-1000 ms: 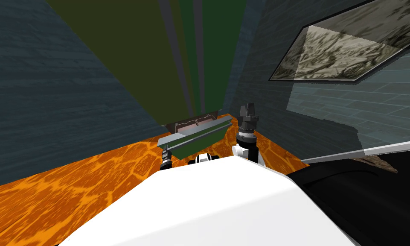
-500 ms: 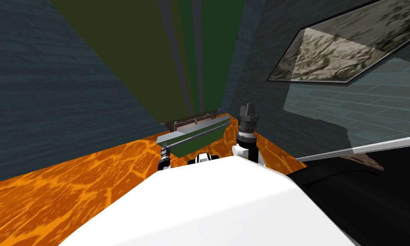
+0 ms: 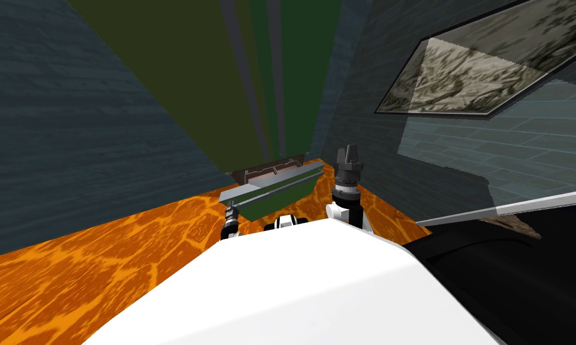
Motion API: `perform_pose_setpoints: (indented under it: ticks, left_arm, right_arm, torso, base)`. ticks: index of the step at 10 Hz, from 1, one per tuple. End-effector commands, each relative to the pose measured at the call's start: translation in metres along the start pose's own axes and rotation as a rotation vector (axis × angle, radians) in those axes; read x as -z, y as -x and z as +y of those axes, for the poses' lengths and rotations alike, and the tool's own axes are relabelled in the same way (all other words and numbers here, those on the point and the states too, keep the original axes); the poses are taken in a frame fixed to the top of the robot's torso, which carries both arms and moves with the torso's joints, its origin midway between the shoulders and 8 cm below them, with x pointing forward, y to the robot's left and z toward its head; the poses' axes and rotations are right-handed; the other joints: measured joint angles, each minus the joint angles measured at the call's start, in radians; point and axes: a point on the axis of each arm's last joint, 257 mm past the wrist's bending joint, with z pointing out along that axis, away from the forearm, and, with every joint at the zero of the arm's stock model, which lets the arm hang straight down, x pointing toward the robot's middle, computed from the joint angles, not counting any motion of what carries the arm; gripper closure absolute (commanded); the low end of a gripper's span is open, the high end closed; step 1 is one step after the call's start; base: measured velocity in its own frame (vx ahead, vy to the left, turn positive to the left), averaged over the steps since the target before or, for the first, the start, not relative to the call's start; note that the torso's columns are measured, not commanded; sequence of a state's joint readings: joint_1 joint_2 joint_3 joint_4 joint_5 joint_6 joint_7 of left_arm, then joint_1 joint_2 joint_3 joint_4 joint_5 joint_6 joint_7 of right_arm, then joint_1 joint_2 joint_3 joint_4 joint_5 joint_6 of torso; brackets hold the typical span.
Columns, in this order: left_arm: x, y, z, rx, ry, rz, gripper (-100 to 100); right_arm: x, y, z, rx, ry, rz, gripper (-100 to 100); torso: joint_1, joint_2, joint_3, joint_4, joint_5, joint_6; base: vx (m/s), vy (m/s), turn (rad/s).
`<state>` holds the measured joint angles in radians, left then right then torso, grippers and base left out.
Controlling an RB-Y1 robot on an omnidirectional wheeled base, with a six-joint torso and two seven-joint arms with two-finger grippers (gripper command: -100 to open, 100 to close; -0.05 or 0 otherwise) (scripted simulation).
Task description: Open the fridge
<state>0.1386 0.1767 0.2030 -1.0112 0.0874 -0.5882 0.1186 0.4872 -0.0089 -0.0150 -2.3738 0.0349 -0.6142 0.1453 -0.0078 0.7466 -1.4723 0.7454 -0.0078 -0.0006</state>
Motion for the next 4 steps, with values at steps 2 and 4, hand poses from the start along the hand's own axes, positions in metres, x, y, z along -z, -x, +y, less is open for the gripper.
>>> perform_pose_setpoints:
  ticks: [2,4]
  left_arm:
    - [0.0034,0.0002,0.0066,0.002,0.017,-0.002,0]
    - [0.0053,0.0004,0.0103,0.003,0.026,-0.003,0]
  right_arm:
    - [0.0000,0.0000,0.0000,0.000,0.000,0.000,0]
    - [0.0000,0.0000,0.0000,0.000,0.000,0.000,0]
  torso:
    - [0.003,-0.005,-0.003,-0.003,0.003,0.000]
    - [0.004,-0.007,-0.004,-0.005,0.005,0.001]
  base:
    - [0.000,0.000,0.000]
    - [0.000,0.000,0.000]
